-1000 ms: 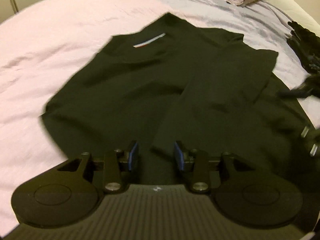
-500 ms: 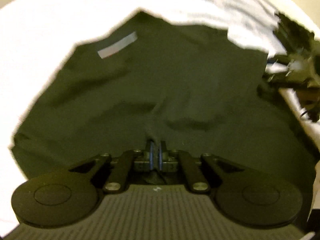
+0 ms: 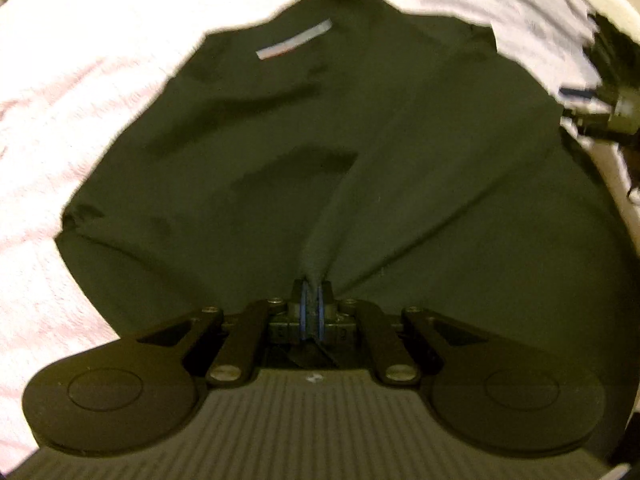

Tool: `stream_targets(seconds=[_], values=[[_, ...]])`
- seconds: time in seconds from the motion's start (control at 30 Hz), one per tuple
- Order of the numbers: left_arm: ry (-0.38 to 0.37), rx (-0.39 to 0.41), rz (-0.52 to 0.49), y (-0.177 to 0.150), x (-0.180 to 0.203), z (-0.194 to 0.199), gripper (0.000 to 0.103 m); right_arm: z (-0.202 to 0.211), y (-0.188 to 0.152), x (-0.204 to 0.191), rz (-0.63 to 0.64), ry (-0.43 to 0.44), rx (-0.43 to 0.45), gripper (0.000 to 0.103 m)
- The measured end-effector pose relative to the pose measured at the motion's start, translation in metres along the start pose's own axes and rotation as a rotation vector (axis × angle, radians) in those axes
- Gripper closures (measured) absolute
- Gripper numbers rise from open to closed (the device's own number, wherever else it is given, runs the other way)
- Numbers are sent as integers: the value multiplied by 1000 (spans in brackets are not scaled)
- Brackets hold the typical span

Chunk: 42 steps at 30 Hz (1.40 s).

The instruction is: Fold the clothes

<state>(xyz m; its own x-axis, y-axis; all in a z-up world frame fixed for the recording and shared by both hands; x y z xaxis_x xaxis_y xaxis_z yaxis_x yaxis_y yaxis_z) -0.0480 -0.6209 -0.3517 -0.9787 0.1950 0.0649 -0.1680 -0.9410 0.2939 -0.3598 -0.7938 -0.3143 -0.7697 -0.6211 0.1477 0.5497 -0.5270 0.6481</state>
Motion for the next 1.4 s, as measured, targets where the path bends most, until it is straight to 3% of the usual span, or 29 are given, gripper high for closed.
stream_targets(seconds=[0.1, 0.4, 0.53, 0.8, 0.9, 1.03, 1.1, 1.17, 1.2, 1.27, 1.33, 1.4], values=[[3, -31, -35, -7, 4, -4, 100, 2, -5, 0, 30, -9, -20, 42], [-14, -1, 31, -11, -9, 0, 99, 37, -22, 6, -39, -26, -72, 42], [-44, 25, 78, -17, -21, 11, 93, 48, -5, -28, -3, 74, -14, 42], [-21, 104, 145, -27, -34, 33, 94, 60, 31, -107, 101, 304, 105, 42], [-73, 144, 140, -27, -24, 38, 92, 39, 31, -126, 110, 351, 61, 42], [-71, 86, 93, -31, -9, 14, 90, 14, 17, -132, 127, 305, -49, 42], [-43, 81, 66, -38, -4, 16, 85, 21, 15, -128, 120, 295, -52, 42], [-10, 92, 24, -51, 6, 26, 59, 30, 14, -123, 110, 286, -41, 42], [2, 97, 5, -57, 11, 30, 55, 34, 13, -122, 103, 278, -36, 42], [-19, 97, -13, -68, 24, 33, 53, 40, 13, -120, 91, 261, -30, 42], [15, 120, -52, -70, 37, 31, 53, 40, 12, -122, 86, 243, -33, 42], [89, 144, -162, -67, 55, 24, 53, 39, 10, -127, 85, 242, -45, 42]])
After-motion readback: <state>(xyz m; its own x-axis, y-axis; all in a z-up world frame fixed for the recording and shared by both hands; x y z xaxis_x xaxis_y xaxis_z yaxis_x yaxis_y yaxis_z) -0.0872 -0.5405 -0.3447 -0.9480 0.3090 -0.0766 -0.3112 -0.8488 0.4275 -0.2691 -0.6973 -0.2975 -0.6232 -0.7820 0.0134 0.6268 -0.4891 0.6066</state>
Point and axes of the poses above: each gripper's, at about its wrist camera, not at the fingertips, and z roughly against the way its jaws point, x to its right, y to its top, the point moved 4 cm from there along -z, roughly the way its jaws point, and after that the axes turned 1 degree about y, right-handed, at the moved point
